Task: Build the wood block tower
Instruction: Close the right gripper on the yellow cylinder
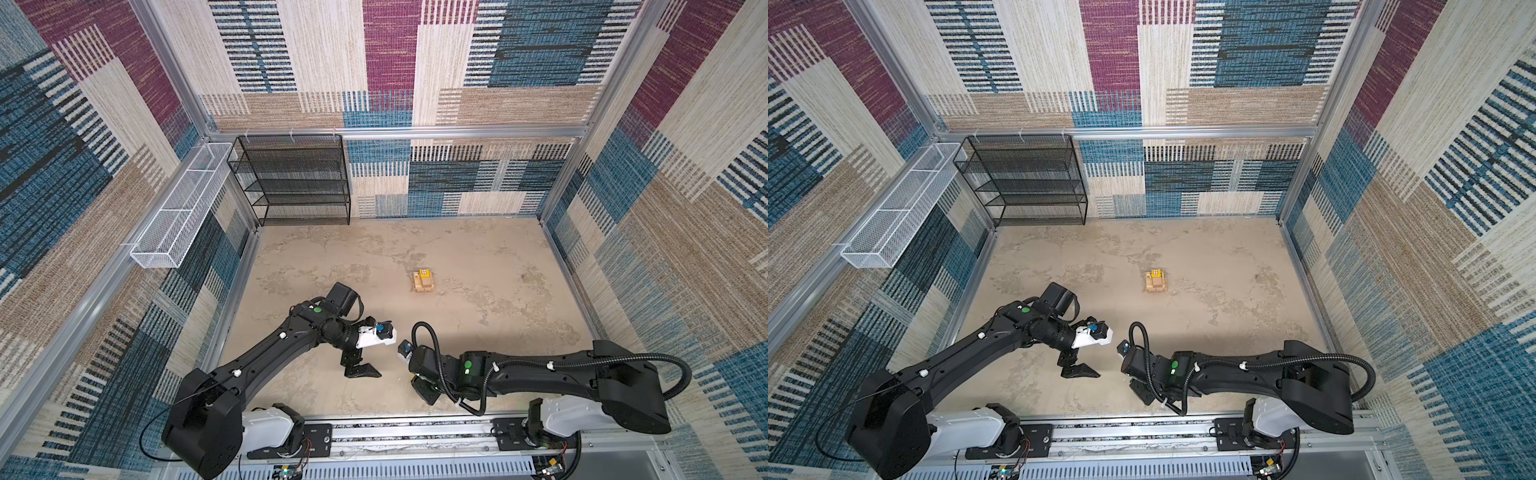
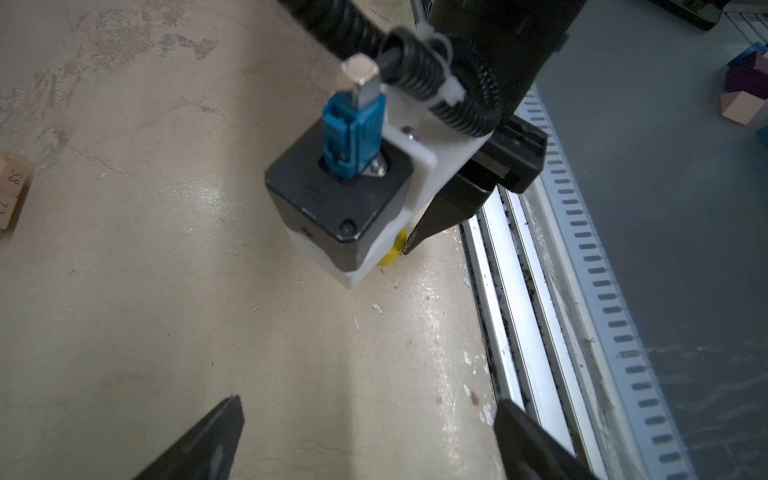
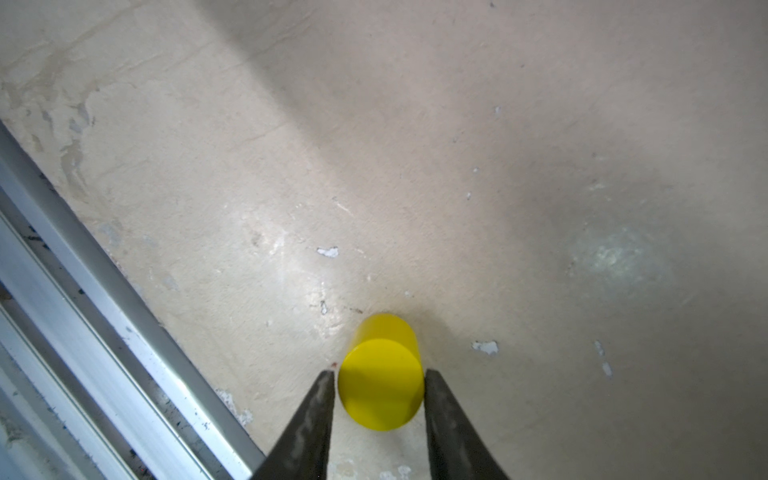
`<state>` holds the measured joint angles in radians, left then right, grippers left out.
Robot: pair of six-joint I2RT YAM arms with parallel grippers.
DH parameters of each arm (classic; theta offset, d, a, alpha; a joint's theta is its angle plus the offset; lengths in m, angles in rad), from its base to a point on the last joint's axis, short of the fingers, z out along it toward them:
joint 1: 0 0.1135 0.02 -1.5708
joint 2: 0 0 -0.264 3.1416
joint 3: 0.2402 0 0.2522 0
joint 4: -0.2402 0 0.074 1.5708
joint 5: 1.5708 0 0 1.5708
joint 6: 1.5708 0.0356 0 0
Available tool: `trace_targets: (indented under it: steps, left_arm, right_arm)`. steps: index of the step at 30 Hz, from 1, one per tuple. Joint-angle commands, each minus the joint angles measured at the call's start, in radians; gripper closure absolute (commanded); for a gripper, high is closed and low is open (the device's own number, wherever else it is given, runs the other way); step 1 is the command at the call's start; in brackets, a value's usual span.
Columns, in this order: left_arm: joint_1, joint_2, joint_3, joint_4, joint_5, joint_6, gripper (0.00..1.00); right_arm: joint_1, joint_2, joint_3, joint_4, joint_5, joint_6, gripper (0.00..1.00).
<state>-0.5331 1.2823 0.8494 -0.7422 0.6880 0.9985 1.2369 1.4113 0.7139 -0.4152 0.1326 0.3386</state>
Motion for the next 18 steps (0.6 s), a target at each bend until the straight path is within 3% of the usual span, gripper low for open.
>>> trace_targets:
  steps: [1, 18]
  left_arm:
    - [-0.001, -0.004, 0.006, -0.017, 0.021, 0.012, 0.01]
    - [-0.003, -0.01, 0.005, -0.017, 0.024, 0.022, 0.01]
  right_arm:
    - [0.001, 0.006, 0.008, 0.01, 0.013, -0.006, 0.65]
    - [0.001, 0.016, 0.008, 0.007, 0.001, -0.01, 0.67]
